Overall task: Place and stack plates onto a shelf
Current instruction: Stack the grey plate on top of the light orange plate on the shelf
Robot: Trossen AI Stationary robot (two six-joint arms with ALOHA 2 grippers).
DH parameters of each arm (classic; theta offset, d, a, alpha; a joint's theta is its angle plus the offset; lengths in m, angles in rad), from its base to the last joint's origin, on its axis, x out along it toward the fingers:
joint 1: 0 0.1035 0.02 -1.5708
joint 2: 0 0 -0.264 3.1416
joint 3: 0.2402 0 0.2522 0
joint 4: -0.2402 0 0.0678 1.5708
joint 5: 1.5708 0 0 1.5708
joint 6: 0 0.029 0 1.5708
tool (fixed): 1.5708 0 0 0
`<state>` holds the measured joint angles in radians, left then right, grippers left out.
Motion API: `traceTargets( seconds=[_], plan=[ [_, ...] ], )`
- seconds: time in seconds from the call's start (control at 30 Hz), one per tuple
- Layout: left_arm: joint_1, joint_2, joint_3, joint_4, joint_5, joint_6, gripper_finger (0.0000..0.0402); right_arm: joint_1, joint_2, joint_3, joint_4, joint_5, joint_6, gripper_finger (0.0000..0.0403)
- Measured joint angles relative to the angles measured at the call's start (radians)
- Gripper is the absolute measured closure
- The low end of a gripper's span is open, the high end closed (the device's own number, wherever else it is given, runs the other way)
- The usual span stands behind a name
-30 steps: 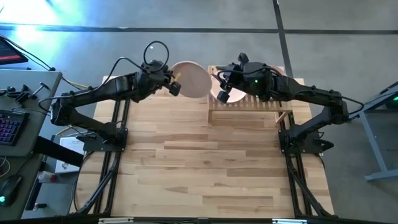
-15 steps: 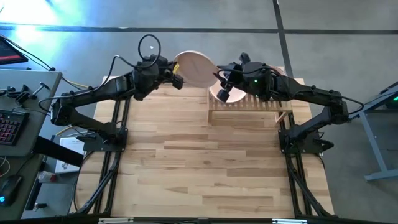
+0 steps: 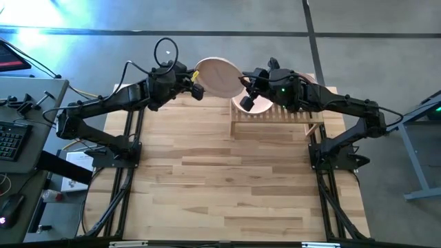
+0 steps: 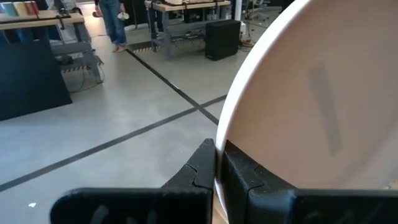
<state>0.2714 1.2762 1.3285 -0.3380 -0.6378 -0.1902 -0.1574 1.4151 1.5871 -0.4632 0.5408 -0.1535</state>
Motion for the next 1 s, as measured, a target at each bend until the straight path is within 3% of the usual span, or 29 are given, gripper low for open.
traceTargets(
  seconds=[0.13, 0.5, 0.8, 1.0],
  plan=[
    [0.0, 0.0, 0.0, -0.002, 0.008, -0.002, 0.04, -0.003, 0.0, 0.0, 0.0, 0.025, 0.03, 0.0392],
    [0.0, 0.0, 0.0, -0.004, 0.013, -0.054, 0.0398, -0.001, 0.0, 0.0, -0.011, 0.05, 0.11, 0.04],
    [0.017, 0.0, 0.0, -0.001, 0.164, -0.015, 0.035, -0.001, 0.0, 0.0, -0.036, 0.051, 0.128, 0.0402],
    [0.017, 0.0, 0.0, 0.001, 0.189, -0.054, 0.0319, -0.003, 0.001, 0.0, -0.085, 0.052, 0.167, 0.0403]
  ],
)
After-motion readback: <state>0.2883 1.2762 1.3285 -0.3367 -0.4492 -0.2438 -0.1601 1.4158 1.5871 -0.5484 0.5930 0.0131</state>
